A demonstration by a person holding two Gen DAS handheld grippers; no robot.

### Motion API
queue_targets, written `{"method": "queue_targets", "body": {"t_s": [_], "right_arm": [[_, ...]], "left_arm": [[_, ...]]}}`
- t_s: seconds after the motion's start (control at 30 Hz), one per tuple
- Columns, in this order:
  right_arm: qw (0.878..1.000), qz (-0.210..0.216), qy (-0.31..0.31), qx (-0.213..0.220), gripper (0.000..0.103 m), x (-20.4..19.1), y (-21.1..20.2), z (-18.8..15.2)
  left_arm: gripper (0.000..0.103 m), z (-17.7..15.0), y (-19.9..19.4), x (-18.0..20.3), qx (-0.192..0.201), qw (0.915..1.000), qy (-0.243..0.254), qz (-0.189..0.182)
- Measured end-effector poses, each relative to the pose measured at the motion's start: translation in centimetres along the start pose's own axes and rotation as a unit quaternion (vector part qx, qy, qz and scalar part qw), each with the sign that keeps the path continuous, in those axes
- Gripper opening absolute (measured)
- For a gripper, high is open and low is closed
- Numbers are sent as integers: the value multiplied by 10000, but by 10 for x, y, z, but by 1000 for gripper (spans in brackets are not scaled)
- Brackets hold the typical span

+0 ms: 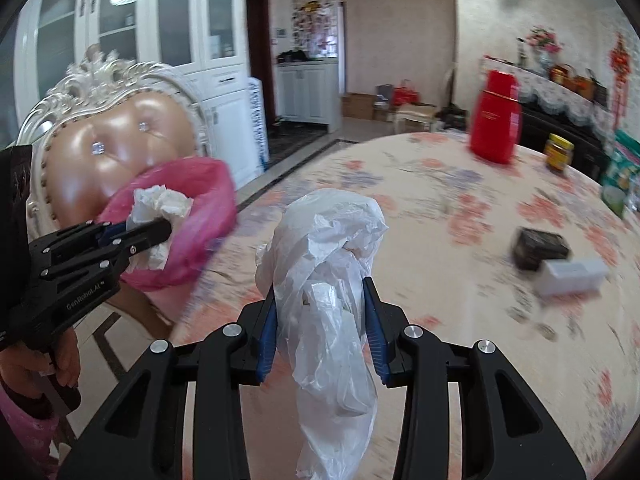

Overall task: Collect trash
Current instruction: 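Carry the tissue to the pink bin with the left tool while the right tool holds the bag, then open both tools over the pink bin, dropping the tissue and plastic bag, then move both open tools back to the black box and white box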

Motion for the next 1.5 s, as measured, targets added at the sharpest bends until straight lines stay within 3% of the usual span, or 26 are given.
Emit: {"method": "queue_targets", "body": {"t_s": [0.37, 0.7, 0.77, 0.83, 0.97, 1.17, 1.23, 1.33, 1.5], "right_arm": [[9950, 793, -608, -65, 38, -83, 69, 55], [9898, 1263, -627, -180, 42, -119, 137, 102], [9883, 1366, -644, -234, 47, -125, 151, 107], [9884, 1339, -694, -175, 72, -129, 160, 112], [9884, 1412, -554, -50, 72, -123, 157, 112], [9917, 1182, -478, 146, 73, -98, 125, 99], [9937, 1017, -429, 190, 73, -84, 110, 90], [9970, 668, -346, 202, 75, -58, 88, 76], [9993, -23, 4, 381, 78, 2, 40, 49]], "left_arm": [[21, 10, 9, -116, -102, 9951, -525, 829], [24, 9, 44, -171, -376, 9910, -899, 921], [39, 7, 46, -177, -379, 9901, -940, 968], [56, 5, 42, -182, -299, 9881, -1094, 1036], [68, 1, 23, -193, -145, 9846, -1330, 1127], [96, -7, -4, -189, 85, 9804, -1392, 1391], [98, -8, -10, -176, 144, 9809, -1328, 1416], [98, -2, -11, -154, 140, 9871, -1146, 1110], [98, 21, -6, -77, 255, 9968, -559, 517]]}}
Point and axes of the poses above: each gripper's, at about its wrist camera, not at the fingertips, and y roughly the way its jaws point, x to its right, z to its top, the point moved 2 cm from there along y, roughly the way its jaws point, and after that the axes turned 5 degrees about z, right-handed, at the moved point
